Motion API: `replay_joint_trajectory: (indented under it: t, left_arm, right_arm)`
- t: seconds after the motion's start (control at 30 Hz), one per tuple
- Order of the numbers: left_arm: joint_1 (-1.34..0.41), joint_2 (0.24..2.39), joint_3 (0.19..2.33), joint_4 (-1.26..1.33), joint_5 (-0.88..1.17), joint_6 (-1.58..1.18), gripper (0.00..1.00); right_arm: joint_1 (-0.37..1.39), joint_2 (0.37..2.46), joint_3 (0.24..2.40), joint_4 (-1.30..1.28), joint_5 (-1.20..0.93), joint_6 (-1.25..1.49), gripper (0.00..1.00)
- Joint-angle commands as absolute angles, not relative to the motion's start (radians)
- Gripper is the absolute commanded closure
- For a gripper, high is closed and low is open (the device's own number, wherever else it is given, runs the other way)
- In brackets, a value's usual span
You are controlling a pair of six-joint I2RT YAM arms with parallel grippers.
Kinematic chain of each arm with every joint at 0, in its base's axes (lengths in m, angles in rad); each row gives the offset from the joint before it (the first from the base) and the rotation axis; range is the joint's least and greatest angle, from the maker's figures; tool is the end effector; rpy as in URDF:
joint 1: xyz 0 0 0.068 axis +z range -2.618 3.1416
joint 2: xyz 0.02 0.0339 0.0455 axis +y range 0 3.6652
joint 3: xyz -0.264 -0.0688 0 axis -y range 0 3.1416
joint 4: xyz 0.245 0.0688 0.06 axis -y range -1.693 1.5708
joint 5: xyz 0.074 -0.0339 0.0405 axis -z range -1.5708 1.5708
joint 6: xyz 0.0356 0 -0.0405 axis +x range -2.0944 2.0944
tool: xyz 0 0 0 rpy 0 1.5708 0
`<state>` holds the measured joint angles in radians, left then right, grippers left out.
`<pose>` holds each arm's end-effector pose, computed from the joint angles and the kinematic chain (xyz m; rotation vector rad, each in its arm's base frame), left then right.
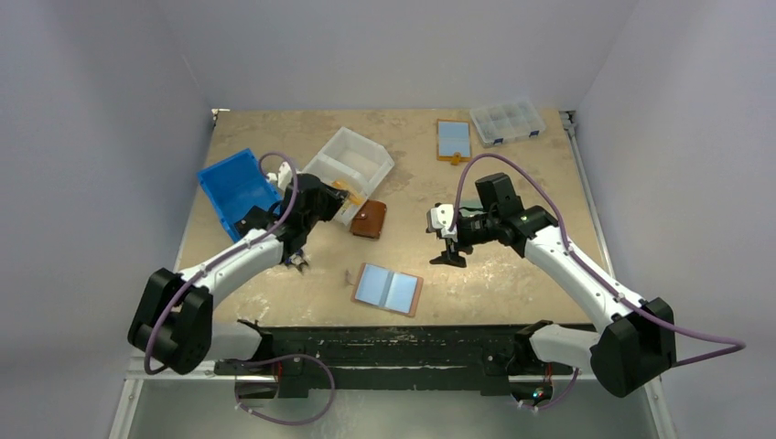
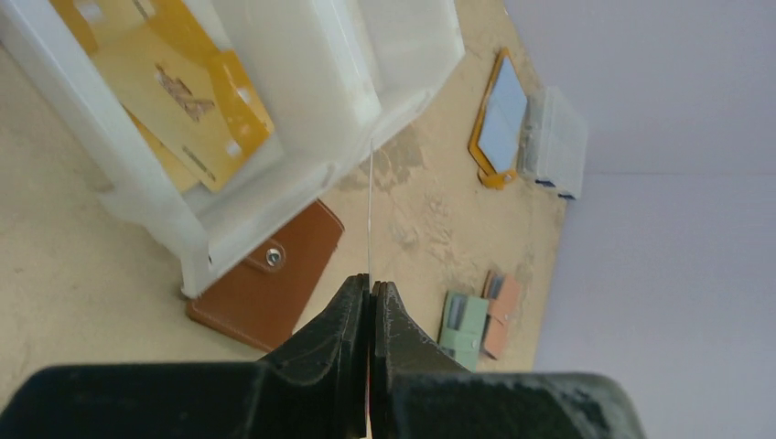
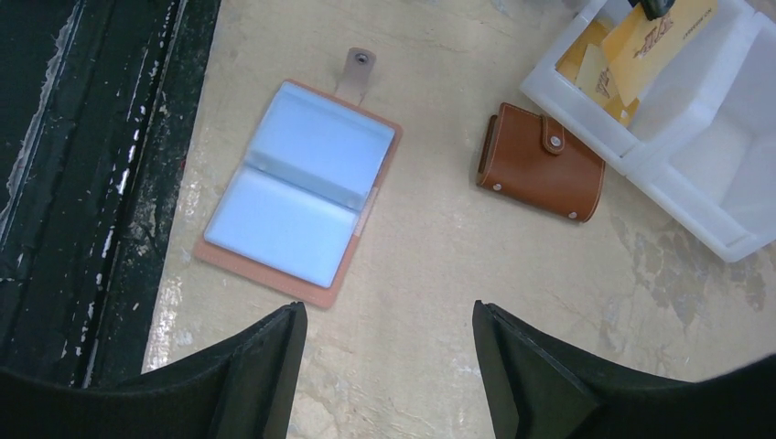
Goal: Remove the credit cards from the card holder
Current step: Place the credit card in the storage box.
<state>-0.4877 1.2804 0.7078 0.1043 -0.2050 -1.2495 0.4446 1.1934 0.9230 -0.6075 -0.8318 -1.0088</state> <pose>0.2507 -0.1248 0.2350 -0.9215 1.9369 -0.8626 0.2030 0.1259 0.2759 -1.7023 1.3935 0.7032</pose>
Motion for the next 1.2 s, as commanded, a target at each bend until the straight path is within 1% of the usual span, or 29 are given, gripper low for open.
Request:
replay_joint_trajectory:
  t: [0.0, 0.2, 0.47, 0.53, 0.63, 0.73, 0.83, 0.9, 1.03, 1.1, 1.17]
  left_arm:
    - [-0.424, 1.366, 0.835, 0.004, -0.191, -1.143, 1.0]
    - [-0.385, 1.457, 0.934, -0.066, -0.19, -1.126, 1.0]
    - [-0.342, 1.582, 1.018, -0.065, -0.186, -1.11, 1.0]
    - [-0.338, 1.612, 1.048, -0.094, -0.197, -1.115, 0.93]
    - [-0.335, 1.657, 1.095, -0.137, -0.204, -1.113, 0.76]
    - [-0.331, 1.677, 1.129, -0.178, -0.206, -1.102, 0.68]
    - [-0.331, 1.638, 1.139, -0.218, -0.239, -1.096, 0.61]
    - [-0.331, 1.594, 1.139, -0.242, -0.268, -1.086, 0.59]
    - [-0.331, 1.485, 1.118, -0.267, -0.3, -1.038, 0.59]
    - [-0.331, 1.425, 1.091, -0.252, -0.273, -0.98, 0.58]
    - [-0.331, 1.362, 1.05, -0.209, -0.19, -0.899, 0.57]
  right_arm:
    - [0.443, 1.198, 0.945, -0.607, -0.862, -0.997, 0.26]
    - [0.443, 1.201, 0.946, -0.609, -0.865, -0.998, 0.26]
    - [0.443, 1.203, 0.949, -0.615, -0.873, -1.001, 0.25]
    - [0.443, 1.203, 0.95, -0.617, -0.874, -1.004, 0.25]
    - [0.443, 1.204, 0.951, -0.62, -0.877, -1.006, 0.25]
    - [0.443, 1.204, 0.953, -0.624, -0.878, -1.009, 0.25]
    - [0.443, 1.205, 0.954, -0.626, -0.879, -1.011, 0.25]
    - [0.443, 1.206, 0.954, -0.627, -0.88, -1.011, 0.25]
    - [0.443, 1.211, 0.956, -0.632, -0.88, -1.015, 0.25]
    - [0.444, 1.213, 0.959, -0.638, -0.879, -1.022, 0.25]
    - [0.442, 1.213, 0.961, -0.648, -0.88, -1.034, 0.25]
